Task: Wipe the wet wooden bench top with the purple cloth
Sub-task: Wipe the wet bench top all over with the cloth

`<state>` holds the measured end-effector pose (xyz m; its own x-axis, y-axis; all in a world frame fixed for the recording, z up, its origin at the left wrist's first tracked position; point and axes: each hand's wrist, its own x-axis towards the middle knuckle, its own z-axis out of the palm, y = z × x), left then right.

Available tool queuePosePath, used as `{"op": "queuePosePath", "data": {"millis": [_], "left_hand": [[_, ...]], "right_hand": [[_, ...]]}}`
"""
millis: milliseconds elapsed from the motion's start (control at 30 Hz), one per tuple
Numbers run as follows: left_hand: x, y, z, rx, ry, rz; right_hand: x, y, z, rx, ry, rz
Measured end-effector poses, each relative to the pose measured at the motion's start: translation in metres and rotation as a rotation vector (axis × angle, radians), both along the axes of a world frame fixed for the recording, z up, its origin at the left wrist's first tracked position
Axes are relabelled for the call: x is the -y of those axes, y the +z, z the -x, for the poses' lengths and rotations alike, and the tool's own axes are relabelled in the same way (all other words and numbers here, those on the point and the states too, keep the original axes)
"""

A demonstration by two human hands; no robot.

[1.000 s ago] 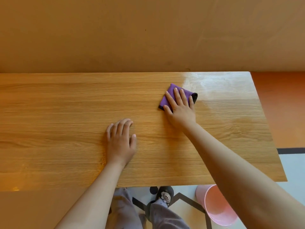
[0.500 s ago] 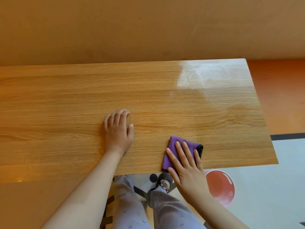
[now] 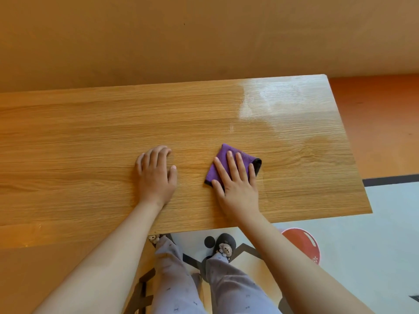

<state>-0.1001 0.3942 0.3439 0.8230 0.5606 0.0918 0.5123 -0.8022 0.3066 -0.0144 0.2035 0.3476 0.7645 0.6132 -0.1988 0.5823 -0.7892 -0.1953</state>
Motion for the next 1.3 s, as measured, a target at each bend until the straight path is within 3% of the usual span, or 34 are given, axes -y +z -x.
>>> {"op": "queuePosePath", "data": {"millis": [300,467,733,1000,1133,1200,1300], "left_hand": [[0.003,0.002,0.000,-0.049,-0.024,-0.031],[0.028,0.009,-0.009,0.006,0.045,0.005],[0.111,0.000,-0.023,-0.059,-0.214,0.068],[0.112,0.001,-0.024,-0.055,-0.194,0.060],[0.111,0.002,-0.024,-0.063,-0.192,0.059],[0.111,0.002,-0.024,-0.061,-0.190,0.055],[0.111,0.002,-0.024,-0.055,-0.185,0.048]], "right_hand": [[0.111,-0.004,0.026,0.086,-0.152,0.055],[0.127,-0.001,0.018,0.049,-0.189,0.106],[0.129,0.000,0.012,0.045,-0.193,0.081],[0.188,0.010,-0.065,-0.063,-0.495,0.130],[0.180,0.007,-0.065,-0.039,-0.563,0.119],[0.162,0.005,-0.051,-0.027,-0.527,0.094],[0.121,0.002,-0.013,-0.003,-0.307,0.048]]}}
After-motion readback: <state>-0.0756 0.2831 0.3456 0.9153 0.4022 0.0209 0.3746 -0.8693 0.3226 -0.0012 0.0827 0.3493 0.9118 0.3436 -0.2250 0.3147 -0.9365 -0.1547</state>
